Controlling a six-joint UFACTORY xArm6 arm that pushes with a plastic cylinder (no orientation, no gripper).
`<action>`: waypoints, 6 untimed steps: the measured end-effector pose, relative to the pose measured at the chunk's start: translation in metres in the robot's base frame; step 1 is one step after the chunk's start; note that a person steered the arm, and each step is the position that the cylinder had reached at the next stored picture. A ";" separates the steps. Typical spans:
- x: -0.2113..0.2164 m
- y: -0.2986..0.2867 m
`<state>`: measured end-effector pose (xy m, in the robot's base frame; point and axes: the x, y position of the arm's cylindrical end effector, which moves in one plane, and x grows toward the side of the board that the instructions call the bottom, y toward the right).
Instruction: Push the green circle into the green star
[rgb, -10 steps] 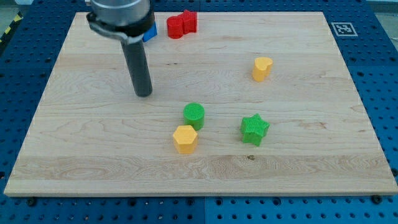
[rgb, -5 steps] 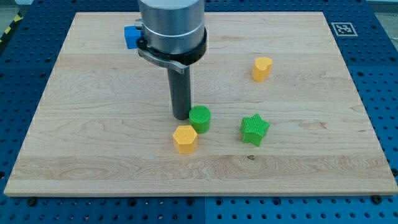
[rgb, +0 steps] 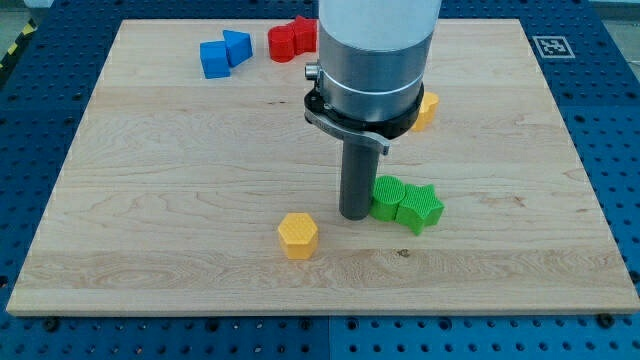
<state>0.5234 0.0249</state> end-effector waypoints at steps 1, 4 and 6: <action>0.003 -0.081; 0.047 -0.145; 0.048 -0.109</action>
